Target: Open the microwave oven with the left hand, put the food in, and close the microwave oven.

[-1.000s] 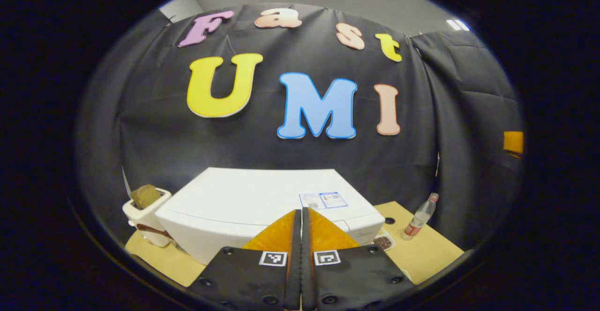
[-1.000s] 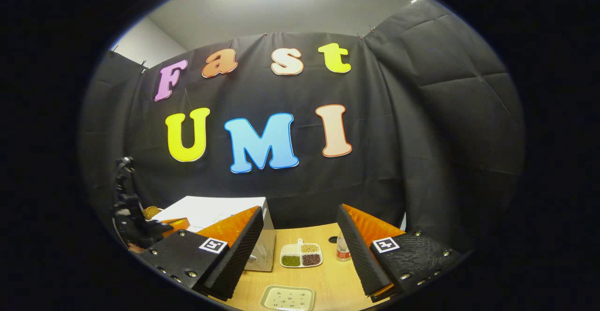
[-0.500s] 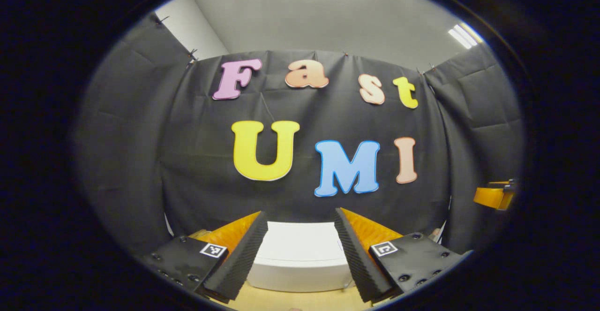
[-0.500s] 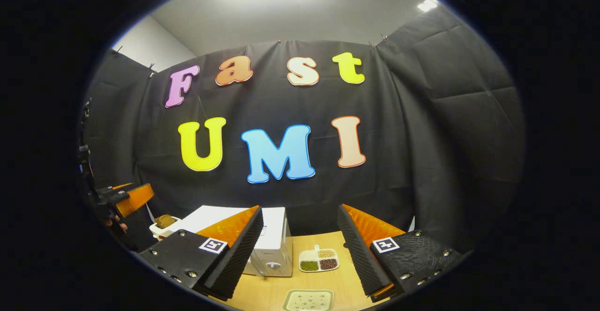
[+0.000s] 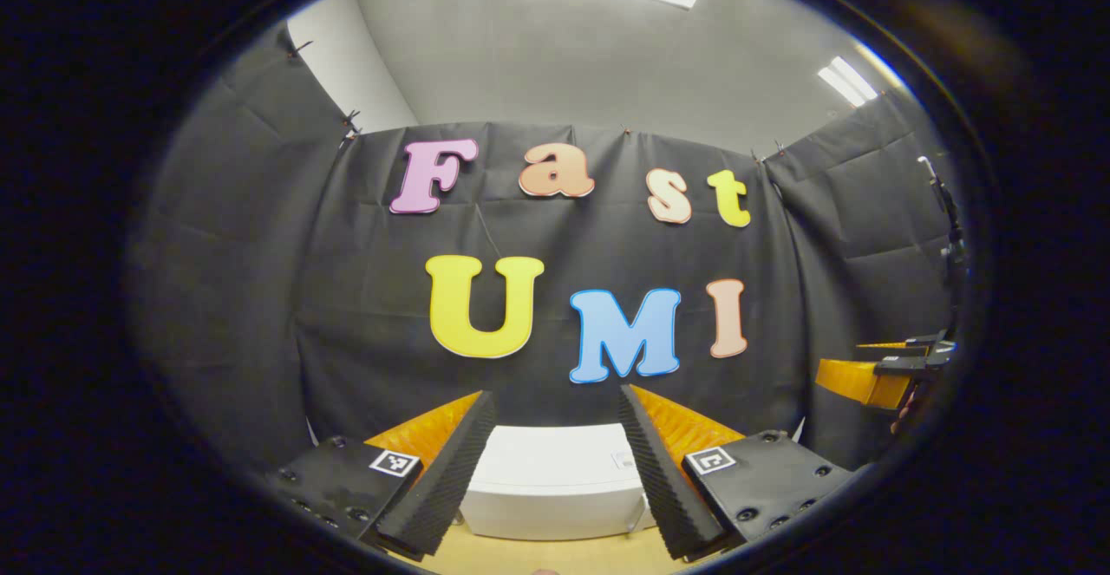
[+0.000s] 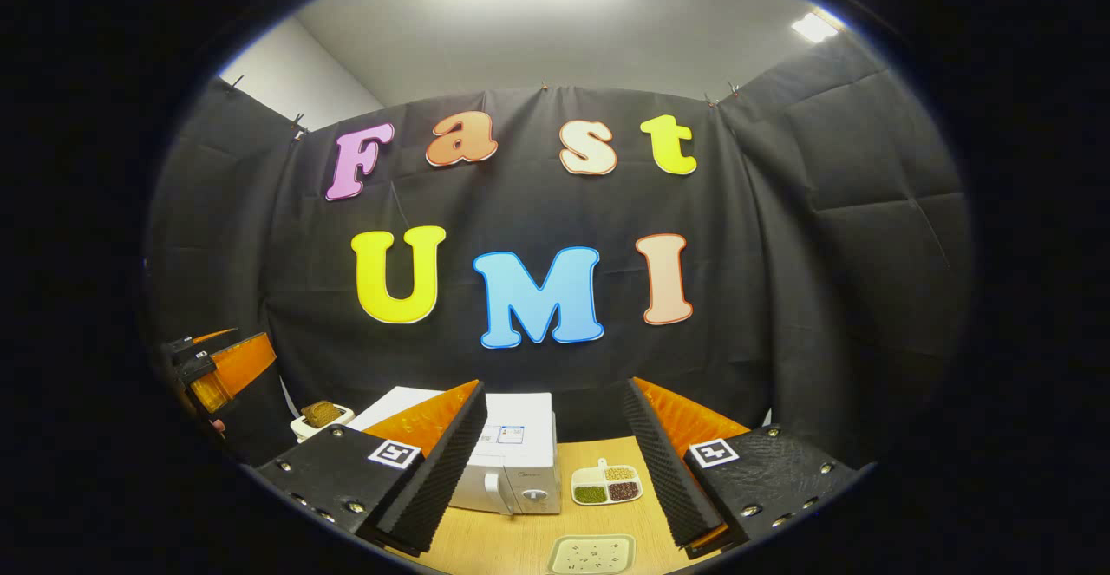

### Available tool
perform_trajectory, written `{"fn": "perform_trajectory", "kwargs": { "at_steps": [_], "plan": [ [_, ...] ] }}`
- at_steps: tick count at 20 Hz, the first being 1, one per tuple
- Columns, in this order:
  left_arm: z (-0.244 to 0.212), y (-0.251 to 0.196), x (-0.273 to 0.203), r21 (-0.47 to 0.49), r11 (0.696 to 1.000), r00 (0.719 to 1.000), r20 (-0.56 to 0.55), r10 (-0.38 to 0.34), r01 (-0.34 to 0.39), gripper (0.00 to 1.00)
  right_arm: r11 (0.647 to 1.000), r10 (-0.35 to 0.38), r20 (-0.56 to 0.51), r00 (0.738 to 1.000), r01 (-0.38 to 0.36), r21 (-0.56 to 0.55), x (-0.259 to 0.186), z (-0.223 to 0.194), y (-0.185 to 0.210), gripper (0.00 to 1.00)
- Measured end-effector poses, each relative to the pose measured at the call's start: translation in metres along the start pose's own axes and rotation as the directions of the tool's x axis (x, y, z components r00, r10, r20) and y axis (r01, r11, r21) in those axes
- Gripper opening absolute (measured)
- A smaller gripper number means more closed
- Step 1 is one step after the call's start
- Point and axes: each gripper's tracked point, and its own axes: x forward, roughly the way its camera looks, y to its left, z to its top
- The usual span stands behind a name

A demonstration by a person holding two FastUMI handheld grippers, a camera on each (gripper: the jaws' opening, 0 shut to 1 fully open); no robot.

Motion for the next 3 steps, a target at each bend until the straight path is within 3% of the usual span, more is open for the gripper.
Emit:
{"fn": "perform_trajectory", "kwargs": {
  "at_steps": [3],
  "plan": [
    [0.0081,-0.0092,-0.0074,0.015,1.0,1.0,0.017,0.015,-0.015,0.96,1.0,0.028,-0.001,1.0,-0.028,0.002,0.0024,0.0004,0.0011,0.97]
  ]
}}
